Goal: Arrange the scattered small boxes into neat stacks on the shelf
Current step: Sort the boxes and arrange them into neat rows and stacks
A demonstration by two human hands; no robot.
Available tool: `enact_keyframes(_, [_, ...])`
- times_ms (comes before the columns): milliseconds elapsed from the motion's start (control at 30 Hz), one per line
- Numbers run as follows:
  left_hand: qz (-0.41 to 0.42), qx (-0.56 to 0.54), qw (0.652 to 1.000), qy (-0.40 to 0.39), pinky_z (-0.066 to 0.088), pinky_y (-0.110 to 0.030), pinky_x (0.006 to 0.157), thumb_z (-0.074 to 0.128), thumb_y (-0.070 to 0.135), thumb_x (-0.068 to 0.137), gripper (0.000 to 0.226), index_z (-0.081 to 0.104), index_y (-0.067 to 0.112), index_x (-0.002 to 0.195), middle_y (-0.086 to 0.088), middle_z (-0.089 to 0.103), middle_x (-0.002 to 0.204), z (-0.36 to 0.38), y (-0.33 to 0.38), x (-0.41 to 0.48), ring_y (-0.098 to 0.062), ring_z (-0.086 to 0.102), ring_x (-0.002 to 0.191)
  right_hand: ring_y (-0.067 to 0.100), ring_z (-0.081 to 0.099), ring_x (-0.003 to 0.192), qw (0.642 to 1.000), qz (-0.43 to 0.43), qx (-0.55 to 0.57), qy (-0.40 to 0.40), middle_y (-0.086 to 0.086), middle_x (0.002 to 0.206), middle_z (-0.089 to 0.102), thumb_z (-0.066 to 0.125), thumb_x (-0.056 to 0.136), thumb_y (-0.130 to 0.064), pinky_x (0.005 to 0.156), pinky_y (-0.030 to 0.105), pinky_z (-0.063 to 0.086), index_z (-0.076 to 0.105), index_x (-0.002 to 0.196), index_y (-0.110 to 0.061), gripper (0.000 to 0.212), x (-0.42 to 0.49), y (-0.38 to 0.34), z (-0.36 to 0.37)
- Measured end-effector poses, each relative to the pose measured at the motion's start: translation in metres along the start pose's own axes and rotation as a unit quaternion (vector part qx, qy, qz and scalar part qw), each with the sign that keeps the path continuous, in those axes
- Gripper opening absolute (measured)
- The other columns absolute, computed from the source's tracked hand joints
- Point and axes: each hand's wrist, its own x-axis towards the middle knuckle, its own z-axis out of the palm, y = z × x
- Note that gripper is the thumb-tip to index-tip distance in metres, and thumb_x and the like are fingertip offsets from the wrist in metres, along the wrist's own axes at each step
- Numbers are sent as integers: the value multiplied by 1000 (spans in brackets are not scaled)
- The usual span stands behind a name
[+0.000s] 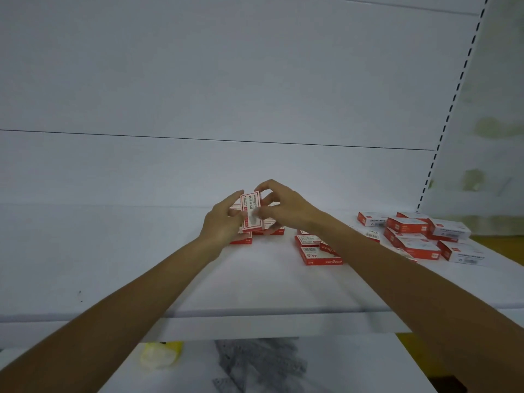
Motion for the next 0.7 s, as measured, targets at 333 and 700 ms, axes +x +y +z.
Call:
enact_keyframes(333, [47, 98, 994, -11, 42, -14, 60, 51, 17, 92, 23, 56, 16, 114, -4, 65, 109, -10, 4, 0, -14, 57, 89, 21, 52, 118, 907, -190, -375, 10, 5, 131, 53, 64, 83, -13, 93, 33, 45, 55, 127, -18, 45, -6, 10, 1])
enact_keyframes(700, [26, 11, 999, 37, 53, -29, 82, 64, 18, 84, 23, 63, 8, 104, -7, 68, 100, -1, 3, -9, -20, 66, 86, 20, 57, 97, 938, -68, -331, 81, 9, 110, 60, 72, 79, -26, 87, 28, 46, 58, 121, -14, 46, -16, 15, -4])
